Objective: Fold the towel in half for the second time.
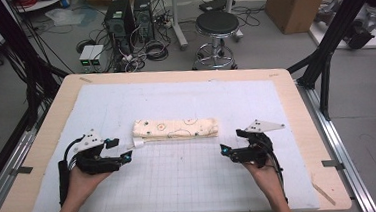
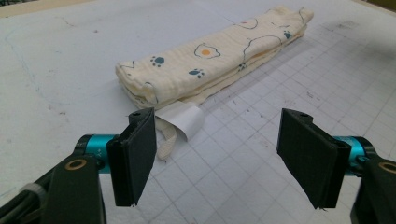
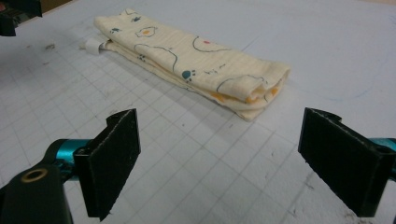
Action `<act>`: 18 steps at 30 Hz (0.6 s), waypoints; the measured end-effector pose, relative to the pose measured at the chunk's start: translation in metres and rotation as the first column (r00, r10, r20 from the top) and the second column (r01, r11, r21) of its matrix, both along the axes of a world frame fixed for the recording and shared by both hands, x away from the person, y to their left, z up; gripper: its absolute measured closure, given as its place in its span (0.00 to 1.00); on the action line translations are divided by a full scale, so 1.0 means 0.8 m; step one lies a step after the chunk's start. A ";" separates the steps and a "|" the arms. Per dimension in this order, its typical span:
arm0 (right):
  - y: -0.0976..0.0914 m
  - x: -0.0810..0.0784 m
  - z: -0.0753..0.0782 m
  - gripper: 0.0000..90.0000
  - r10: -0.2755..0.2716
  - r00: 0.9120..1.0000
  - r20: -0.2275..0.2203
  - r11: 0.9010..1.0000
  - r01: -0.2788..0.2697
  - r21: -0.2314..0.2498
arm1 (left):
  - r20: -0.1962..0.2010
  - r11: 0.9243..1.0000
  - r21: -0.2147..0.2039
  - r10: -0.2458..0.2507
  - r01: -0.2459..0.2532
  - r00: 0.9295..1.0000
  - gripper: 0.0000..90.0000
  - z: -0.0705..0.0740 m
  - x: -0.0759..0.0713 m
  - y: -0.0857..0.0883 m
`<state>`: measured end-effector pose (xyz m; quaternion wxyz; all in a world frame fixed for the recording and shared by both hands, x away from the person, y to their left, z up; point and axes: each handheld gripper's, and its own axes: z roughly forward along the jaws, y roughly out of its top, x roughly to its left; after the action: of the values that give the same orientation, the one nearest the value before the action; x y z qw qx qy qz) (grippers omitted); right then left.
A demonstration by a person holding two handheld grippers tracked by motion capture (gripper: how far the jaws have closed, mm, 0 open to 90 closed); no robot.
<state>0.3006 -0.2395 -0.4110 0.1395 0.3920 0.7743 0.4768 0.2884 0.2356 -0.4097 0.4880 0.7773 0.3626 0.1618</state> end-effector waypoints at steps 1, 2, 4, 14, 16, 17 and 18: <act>-0.002 -0.002 -0.001 0.14 -0.002 1.000 -0.002 1.000 0.002 0.002 | 0.003 1.000 0.001 -0.003 0.003 1.000 0.32 -0.001 -0.002 0.001; -0.004 -0.004 -0.002 0.14 -0.003 1.000 -0.007 1.000 0.003 0.002 | 0.001 1.000 0.003 -0.003 0.003 1.000 0.32 -0.001 -0.003 0.002; -0.007 -0.008 -0.004 0.14 -0.009 1.000 -0.003 1.000 0.009 -0.005 | -0.002 1.000 -0.001 -0.004 0.004 1.000 0.32 -0.003 -0.007 0.003; -0.021 -0.027 -0.009 0.14 -0.021 1.000 0.007 1.000 0.021 -0.007 | -0.002 1.000 0.001 0.006 -0.006 1.000 0.32 -0.010 -0.020 0.012; -0.023 -0.030 -0.009 0.14 -0.022 1.000 0.011 1.000 0.022 -0.008 | -0.002 1.000 0.004 0.006 -0.006 1.000 0.32 -0.011 -0.024 0.013; -0.023 -0.032 -0.009 0.14 -0.022 1.000 0.012 1.000 0.022 -0.008 | 0.000 1.000 0.008 0.003 -0.003 1.000 0.32 -0.011 -0.026 0.014; -0.023 -0.033 -0.010 0.14 -0.024 1.000 0.010 1.000 0.024 -0.011 | 0.002 1.000 0.004 0.008 -0.008 1.000 0.32 -0.012 -0.027 0.015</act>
<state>0.2738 -0.2580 -0.4187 0.1515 0.3981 0.7714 0.4727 0.2668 0.2475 -0.4192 0.4860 0.7767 0.3650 0.1653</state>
